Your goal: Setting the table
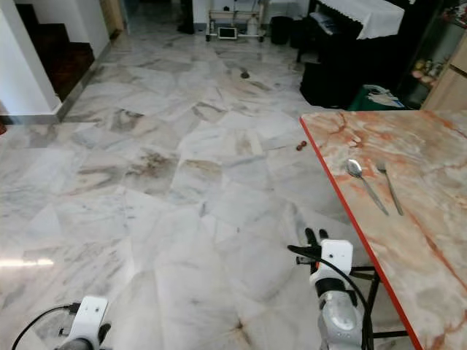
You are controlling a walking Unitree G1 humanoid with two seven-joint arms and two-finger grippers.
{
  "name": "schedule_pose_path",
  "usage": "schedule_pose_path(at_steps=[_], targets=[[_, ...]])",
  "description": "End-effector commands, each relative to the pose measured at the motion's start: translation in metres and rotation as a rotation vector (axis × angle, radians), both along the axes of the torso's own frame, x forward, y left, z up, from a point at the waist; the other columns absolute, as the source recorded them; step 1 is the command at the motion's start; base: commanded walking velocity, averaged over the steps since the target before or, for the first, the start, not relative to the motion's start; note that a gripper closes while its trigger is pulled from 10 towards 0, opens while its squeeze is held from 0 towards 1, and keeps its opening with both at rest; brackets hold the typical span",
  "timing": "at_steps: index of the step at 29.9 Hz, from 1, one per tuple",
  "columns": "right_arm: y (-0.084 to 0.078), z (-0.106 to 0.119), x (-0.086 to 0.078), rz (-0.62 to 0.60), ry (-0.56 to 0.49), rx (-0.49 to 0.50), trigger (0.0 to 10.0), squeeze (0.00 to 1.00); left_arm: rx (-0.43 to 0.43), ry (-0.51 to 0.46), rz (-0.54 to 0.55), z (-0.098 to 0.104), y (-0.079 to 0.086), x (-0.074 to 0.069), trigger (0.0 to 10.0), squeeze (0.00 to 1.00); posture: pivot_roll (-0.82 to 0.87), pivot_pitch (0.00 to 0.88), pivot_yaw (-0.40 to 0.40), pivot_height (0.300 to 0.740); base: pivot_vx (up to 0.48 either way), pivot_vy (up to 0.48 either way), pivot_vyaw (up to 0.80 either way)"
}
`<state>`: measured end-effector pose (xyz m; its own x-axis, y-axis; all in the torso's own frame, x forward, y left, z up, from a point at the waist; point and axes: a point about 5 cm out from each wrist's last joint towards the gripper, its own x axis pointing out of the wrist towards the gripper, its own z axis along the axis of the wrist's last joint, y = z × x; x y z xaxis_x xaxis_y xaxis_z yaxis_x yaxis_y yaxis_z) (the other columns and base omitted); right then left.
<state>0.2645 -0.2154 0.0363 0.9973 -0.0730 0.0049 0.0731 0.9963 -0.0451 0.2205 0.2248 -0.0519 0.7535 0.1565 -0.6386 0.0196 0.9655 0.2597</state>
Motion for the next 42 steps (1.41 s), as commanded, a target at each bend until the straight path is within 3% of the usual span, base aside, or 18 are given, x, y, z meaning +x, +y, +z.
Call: schedule_pose_path(at_steps=[1,7,11,25,33,42], targets=[[-0.001,0.014,0.002,-0.01,-0.058,0.004,10.0,0.0,0.001,-0.061,0.011,0.007,-0.001,0.009,10.0,0.0,0.09,0.0,-0.033,0.727,0.0,0.0,0.0],[0.005,0.038,0.011,-0.007,-0.147,0.015,10.0,0.0,-0.022,-0.116,0.021,0.014,-0.001,0.016,10.0,0.0,0.08,0.0,-0.032,0.727,0.0,0.0,0.0],[0.024,0.06,0.031,0.037,-0.22,0.038,10.0,0.0,-0.026,-0.123,0.022,0.014,-0.002,0.017,10.0,0.0,0.1,0.0,-0.042,0.727,0.0,0.0,0.0],[0.037,0.071,0.045,0.08,-0.23,0.047,10.0,0.0,-0.031,-0.141,0.056,0.017,-0.001,0.02,10.0,0.0,0.1,0.0,-0.047,0.727,0.0,0.0,0.0],[0.043,0.086,0.048,0.119,-0.236,0.037,10.0,0.0,-0.009,-0.152,0.069,0.017,-0.001,0.02,10.0,0.0,0.1,0.0,-0.047,0.727,0.299,0.0,0.0],[0.041,0.087,0.05,0.149,-0.224,-0.003,10.0,0.0,-0.001,-0.162,0.072,0.018,-0.001,0.021,10.0,0.0,0.1,0.0,-0.049,0.727,0.347,0.0,0.27]])
